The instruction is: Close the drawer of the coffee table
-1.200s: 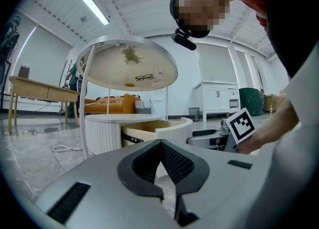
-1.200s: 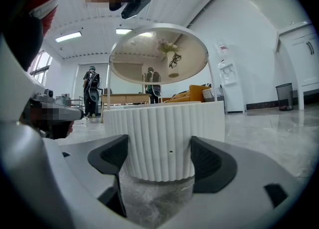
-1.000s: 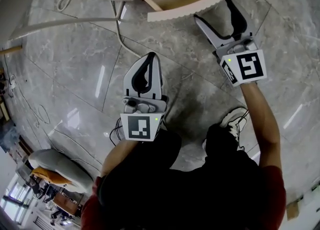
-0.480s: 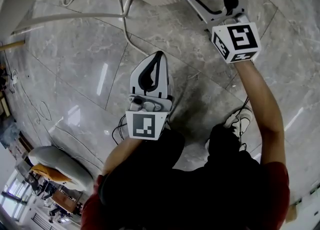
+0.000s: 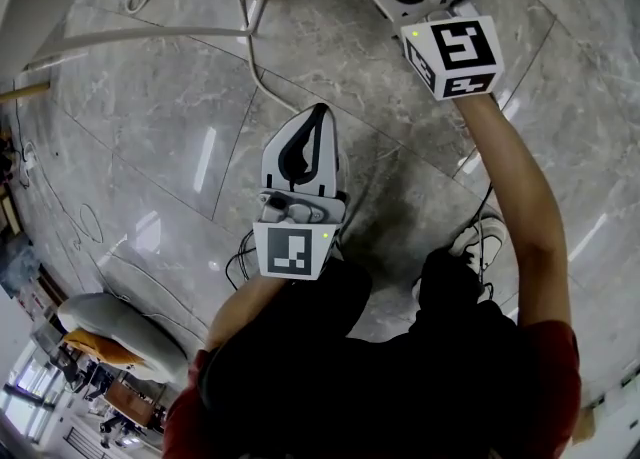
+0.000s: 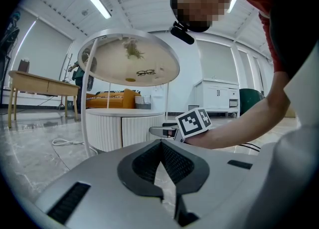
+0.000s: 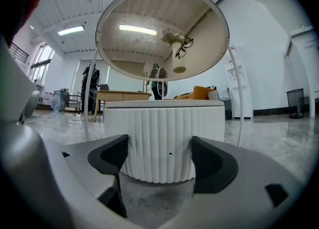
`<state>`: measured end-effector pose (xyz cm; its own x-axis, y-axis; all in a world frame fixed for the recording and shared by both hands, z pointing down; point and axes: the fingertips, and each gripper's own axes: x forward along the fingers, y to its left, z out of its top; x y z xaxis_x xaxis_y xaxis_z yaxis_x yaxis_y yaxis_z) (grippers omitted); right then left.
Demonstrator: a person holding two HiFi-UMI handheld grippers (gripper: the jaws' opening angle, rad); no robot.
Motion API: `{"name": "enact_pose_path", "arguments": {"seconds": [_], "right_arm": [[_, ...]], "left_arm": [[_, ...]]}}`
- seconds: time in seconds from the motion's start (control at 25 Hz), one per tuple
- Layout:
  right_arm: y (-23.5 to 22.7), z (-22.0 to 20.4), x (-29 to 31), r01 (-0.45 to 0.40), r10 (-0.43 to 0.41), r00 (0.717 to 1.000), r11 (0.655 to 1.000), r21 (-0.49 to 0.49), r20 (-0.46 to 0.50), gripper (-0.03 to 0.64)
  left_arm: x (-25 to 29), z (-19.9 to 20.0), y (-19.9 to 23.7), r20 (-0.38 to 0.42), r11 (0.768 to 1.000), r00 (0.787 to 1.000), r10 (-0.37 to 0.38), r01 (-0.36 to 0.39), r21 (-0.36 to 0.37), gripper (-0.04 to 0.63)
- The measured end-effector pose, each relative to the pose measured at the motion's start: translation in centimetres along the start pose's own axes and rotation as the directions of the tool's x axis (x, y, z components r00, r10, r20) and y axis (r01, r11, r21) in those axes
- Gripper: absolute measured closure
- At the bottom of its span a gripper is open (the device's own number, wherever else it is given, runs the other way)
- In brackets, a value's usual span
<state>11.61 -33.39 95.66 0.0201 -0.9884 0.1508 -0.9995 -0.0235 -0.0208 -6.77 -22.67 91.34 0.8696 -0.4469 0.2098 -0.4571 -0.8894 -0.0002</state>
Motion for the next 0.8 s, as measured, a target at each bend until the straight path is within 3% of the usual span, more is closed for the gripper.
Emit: {"name": "enact_pose_path", "arguments": {"seconds": [0.8], "right_arm": [[-0.16, 0.11, 0.9, -0.023, 0.023, 1.0, 1.0, 0.002, -0.02, 0.232]], "left_arm": [[-0.02, 0.03, 1.04, -0.002, 1.0, 1.0, 0.005, -0.005, 0.001, 0.583]]}}
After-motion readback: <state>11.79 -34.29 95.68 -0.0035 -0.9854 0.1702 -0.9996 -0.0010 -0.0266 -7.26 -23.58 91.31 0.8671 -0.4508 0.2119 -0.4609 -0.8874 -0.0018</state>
